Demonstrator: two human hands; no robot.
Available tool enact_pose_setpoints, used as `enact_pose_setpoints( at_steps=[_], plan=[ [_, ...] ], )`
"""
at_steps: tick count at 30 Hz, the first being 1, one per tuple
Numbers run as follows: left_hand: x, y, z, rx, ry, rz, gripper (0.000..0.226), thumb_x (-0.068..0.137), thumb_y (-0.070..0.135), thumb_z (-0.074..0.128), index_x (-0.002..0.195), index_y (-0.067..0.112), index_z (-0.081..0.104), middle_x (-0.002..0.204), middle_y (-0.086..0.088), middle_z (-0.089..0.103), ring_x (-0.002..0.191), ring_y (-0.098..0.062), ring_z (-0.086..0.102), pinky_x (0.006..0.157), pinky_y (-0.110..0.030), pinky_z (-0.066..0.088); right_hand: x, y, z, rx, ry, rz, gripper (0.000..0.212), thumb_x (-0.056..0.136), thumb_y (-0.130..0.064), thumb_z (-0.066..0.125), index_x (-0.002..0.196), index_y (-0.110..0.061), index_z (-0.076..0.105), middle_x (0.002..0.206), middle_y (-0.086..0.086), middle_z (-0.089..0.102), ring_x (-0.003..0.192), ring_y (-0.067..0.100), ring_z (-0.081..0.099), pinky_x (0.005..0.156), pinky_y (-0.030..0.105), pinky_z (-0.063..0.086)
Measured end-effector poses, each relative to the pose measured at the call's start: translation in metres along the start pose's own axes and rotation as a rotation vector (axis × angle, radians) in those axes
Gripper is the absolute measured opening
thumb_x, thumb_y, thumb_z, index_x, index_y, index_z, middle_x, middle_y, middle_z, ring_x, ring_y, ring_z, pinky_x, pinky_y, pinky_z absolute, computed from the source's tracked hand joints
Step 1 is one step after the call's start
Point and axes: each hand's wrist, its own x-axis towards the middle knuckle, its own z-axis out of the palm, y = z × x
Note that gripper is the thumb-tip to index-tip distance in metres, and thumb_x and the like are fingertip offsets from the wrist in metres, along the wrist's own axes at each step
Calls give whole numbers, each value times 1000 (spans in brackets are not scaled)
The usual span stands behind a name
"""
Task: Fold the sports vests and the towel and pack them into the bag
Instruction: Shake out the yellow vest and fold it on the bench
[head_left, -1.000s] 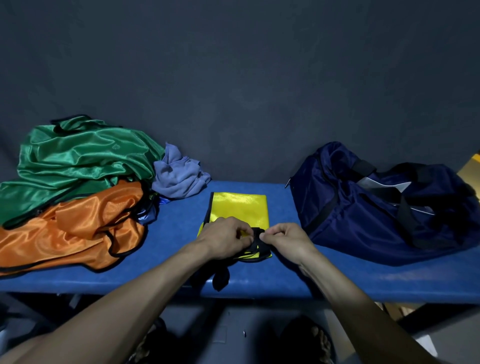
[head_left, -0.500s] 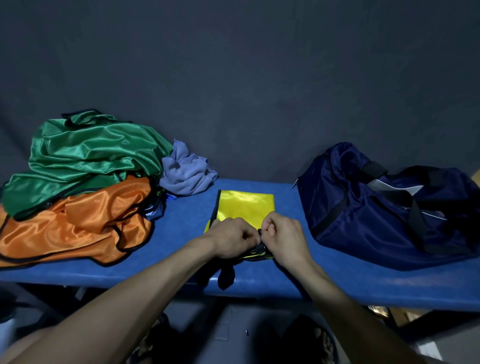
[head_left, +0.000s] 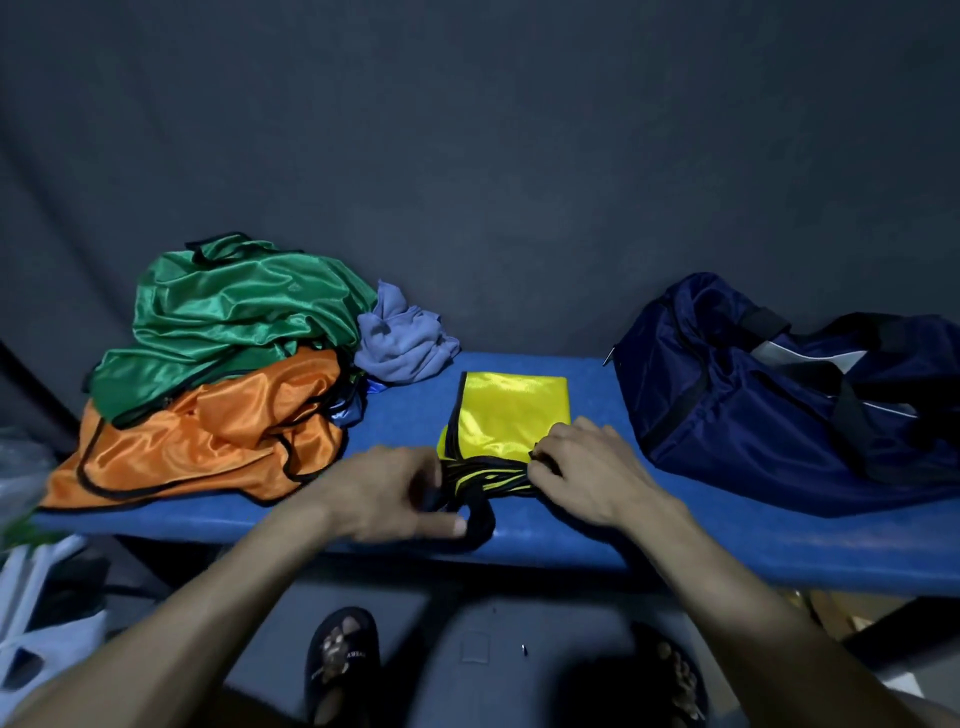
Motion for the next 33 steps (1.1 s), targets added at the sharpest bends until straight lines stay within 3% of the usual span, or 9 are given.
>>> enact_pose_setpoints(
  at_steps=[3, 8, 12, 16, 18, 21, 25, 29, 33],
  plan=[
    [-6, 16, 39, 98, 122, -64, 60, 69, 79, 63, 102, 32, 45, 98, 12, 64, 92, -21, 62, 75, -37, 51, -7, -6, -4, -82, -59, -10, 61, 83, -61, 31, 120, -23, 63, 114, -2, 59, 106, 21, 45, 85, 40, 35],
    [-3, 19, 66, 18, 424, -68, 23, 89, 43, 58, 107, 30, 53, 104, 4, 70, 100, -29, 65, 74, -37, 47, -15, -17, 2, -158, -55, -40, 63, 90, -56, 48, 146, -29, 42, 131, 2, 52, 119, 27, 43, 93, 44, 33],
    [-3, 19, 73, -109, 473, 68, 24, 85, 29, 55, 107, 24, 63, 102, 5, 64, 95, -25, 63, 77, -38, 50, -17, -24, 5, -184, -1, -36, 53, 95, -46, 48, 146, -32, 40, 130, 5, 53, 118, 29, 43, 92, 45, 31],
    [6, 18, 74, -229, 543, 95, 20, 93, 12, 63, 111, 16, 70, 99, 8, 62, 96, -17, 61, 79, -22, 38, -19, -24, 9, -165, 41, -38, 48, 96, -41, 48, 143, -31, 42, 128, 5, 54, 118, 29, 45, 93, 47, 29],
    [9, 18, 77, -214, 486, 129, 24, 93, 11, 60, 115, 16, 70, 102, 11, 58, 101, -16, 60, 82, -19, 39, -19, -24, 11, -159, 52, -43, 47, 96, -39, 48, 142, -30, 42, 126, 5, 54, 118, 29, 46, 93, 47, 29],
    [10, 22, 88, -132, 401, 187, 30, 88, 27, 57, 116, 23, 65, 104, 10, 52, 103, -16, 56, 87, -32, 50, -18, -24, 11, -150, 63, -46, 48, 95, -39, 49, 142, -30, 44, 126, 6, 55, 118, 30, 47, 93, 48, 28],
    [15, 31, 98, 15, 489, 113, 48, 83, 60, 65, 112, 22, 60, 103, 7, 51, 99, -14, 53, 74, -32, 51, -18, -24, 12, -133, 69, -48, 47, 95, -39, 50, 141, -29, 46, 125, 6, 55, 117, 30, 48, 94, 49, 27],
    [22, 35, 103, 215, 635, 152, 31, 85, 50, 65, 94, 22, 58, 90, 5, 52, 84, -18, 57, 52, -29, 40, -18, -23, 12, -110, 78, -47, 46, 94, -39, 50, 138, -28, 49, 121, 6, 56, 115, 31, 50, 93, 49, 27],
    [20, 30, 100, 313, 667, 235, 15, 87, 34, 65, 90, 20, 62, 88, 3, 55, 80, -21, 58, 55, -28, 37, -18, -22, 14, -112, 65, -46, 45, 92, -39, 51, 136, -29, 51, 117, 5, 58, 112, 31, 52, 93, 50, 28]
  ],
)
